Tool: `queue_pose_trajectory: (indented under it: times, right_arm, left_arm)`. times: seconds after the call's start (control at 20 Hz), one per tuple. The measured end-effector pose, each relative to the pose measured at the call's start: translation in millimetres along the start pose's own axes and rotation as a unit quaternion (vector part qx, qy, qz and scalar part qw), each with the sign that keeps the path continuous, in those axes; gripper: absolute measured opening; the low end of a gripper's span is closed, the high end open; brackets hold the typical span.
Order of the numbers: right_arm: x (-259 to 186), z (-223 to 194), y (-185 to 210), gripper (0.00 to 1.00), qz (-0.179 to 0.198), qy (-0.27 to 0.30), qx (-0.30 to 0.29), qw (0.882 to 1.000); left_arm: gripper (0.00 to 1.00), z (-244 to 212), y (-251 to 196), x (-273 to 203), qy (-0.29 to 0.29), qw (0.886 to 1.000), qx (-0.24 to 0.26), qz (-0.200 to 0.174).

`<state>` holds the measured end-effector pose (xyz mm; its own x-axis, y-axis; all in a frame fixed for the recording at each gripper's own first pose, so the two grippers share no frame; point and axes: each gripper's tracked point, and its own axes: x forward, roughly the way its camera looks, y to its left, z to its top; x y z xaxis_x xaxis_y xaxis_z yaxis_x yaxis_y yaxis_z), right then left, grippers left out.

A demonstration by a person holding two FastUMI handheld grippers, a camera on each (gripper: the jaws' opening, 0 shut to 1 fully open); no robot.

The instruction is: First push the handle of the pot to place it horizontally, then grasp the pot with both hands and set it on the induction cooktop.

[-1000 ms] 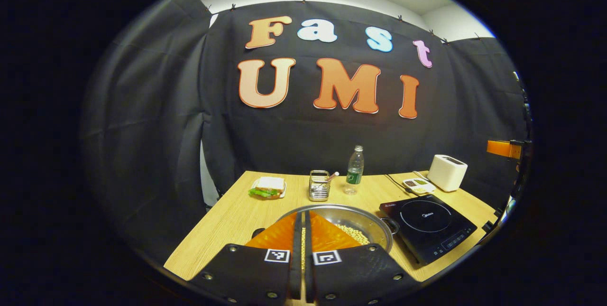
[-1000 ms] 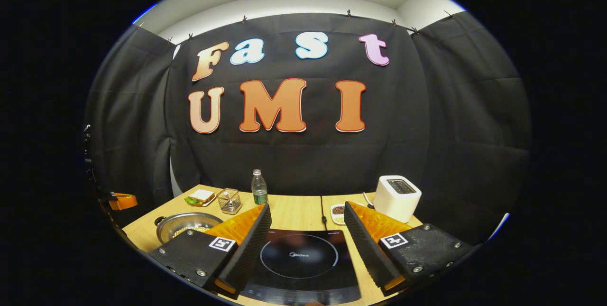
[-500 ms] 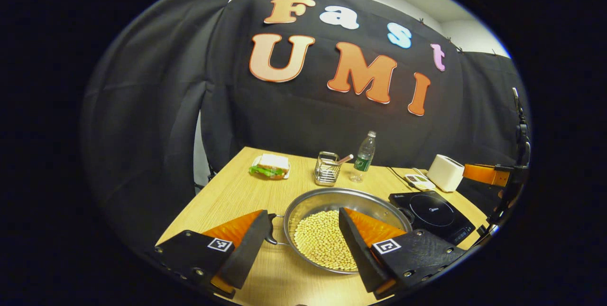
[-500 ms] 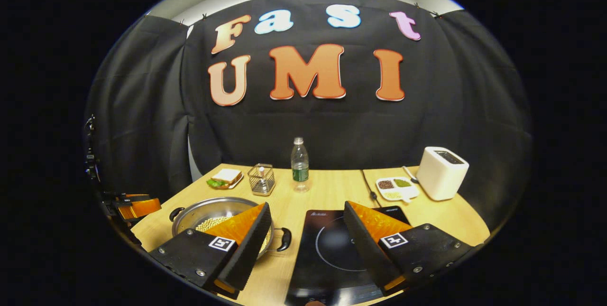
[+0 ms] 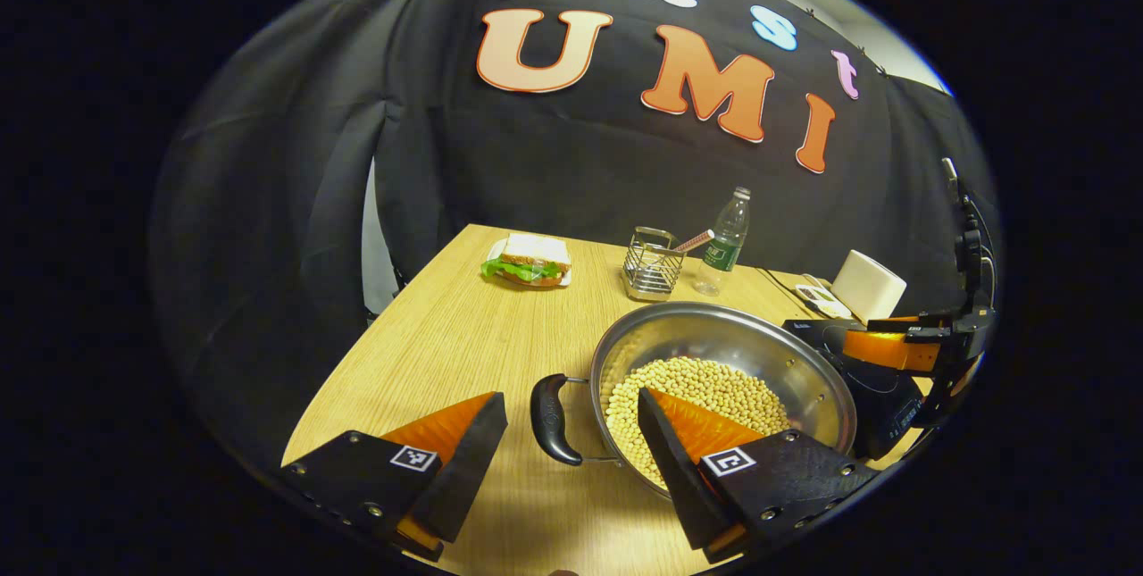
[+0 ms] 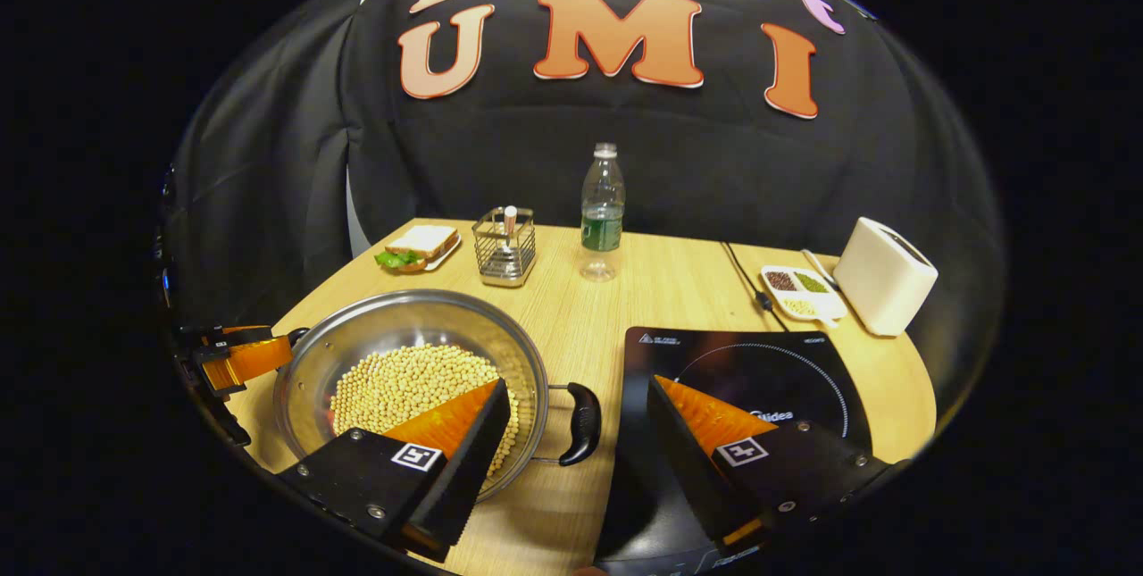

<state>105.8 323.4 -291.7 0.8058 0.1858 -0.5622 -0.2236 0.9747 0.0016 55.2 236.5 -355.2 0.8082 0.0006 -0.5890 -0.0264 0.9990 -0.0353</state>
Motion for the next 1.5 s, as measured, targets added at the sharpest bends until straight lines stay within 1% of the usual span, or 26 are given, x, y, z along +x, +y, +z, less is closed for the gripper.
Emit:
queue_pose_trajectory:
  times: [0.2,0.4,0.5,0.6,0.65,0.7,0.75,0.8,0.85,0.9,0.95,1.0,1.05,1.1,1.15,1.2,1.25,1.4,1.5]
  right_arm:
    - [20,-16,7,0.96,0.004,0.033,-0.005,0.999]
    - [33,-26,8,0.96,0.006,0.060,0.005,0.998]
    - [36,-30,10,0.95,0.009,0.070,0.010,0.997]
    - [41,-35,12,0.92,0.014,0.086,0.020,0.996]
    - [42,-38,13,0.91,0.017,0.092,0.025,0.995]
    - [45,-39,14,0.90,0.017,0.098,0.026,0.995]
    - [46,-40,12,0.86,0.013,0.102,0.022,0.994]
    - [49,-39,7,0.84,0.006,0.103,0.019,0.994]
    - [49,-40,4,0.76,0.002,0.110,0.022,0.994]
    - [53,-42,6,0.71,0.004,0.115,0.034,0.993]
    - [48,-41,6,0.64,0.006,0.118,0.041,0.992]
    - [48,-38,7,0.62,0.010,0.113,0.039,0.993]
    - [49,-39,9,0.58,0.012,0.110,0.042,0.993]
    - [51,-39,8,0.55,0.015,0.115,0.046,0.992]
    - [52,-40,11,0.46,0.020,0.120,0.050,0.991]
    - [52,-42,13,0.48,0.026,0.122,0.050,0.991]
    - [51,-42,13,0.46,0.031,0.116,0.051,0.991]
    - [24,-31,10,0.46,0.051,0.101,0.054,0.992]
    - [14,-20,2,0.45,0.060,0.089,0.060,0.992]
  left_arm:
    - [0.91,-6,9,18,0.010,1.000,-0.005,0.002]
    - [0.90,-15,8,30,0.029,0.999,-0.008,-0.009]
    - [0.90,-16,8,33,0.032,0.999,-0.008,-0.010]
    - [0.92,-16,7,38,0.033,0.999,-0.009,-0.014]
    - [0.92,-15,5,40,0.032,0.999,-0.016,-0.020]
    - [0.81,-17,3,42,0.039,0.999,-0.022,-0.025]
    - [0.75,-20,-4,42,0.043,0.998,-0.033,-0.039]
    - [0.70,-21,0,43,0.048,0.998,-0.036,-0.036]
    - [0.60,-30,-2,44,0.061,0.997,-0.030,-0.041]
    - [0.60,-27,-2,42,0.059,0.997,-0.035,-0.044]
    - [0.59,-22,-1,42,0.048,0.997,-0.048,-0.039]
    - [0.58,-25,-2,41,0.050,0.997,-0.052,-0.032]
    - [0.51,-26,1,41,0.051,0.997,-0.053,-0.018]
    - [0.49,-27,2,39,0.055,0.997,-0.050,-0.002]
    - [0.45,-25,2,33,0.060,0.997,-0.050,0.013]
    - [0.43,-26,0,26,0.061,0.997,-0.051,0.026]
    - [0.42,-24,0,20,0.059,0.996,-0.053,0.033]
    - [0.42,-4,-10,-5,0.035,0.998,-0.038,0.047]
    - [0.42,12,-22,-23,0.019,0.998,-0.030,0.051]
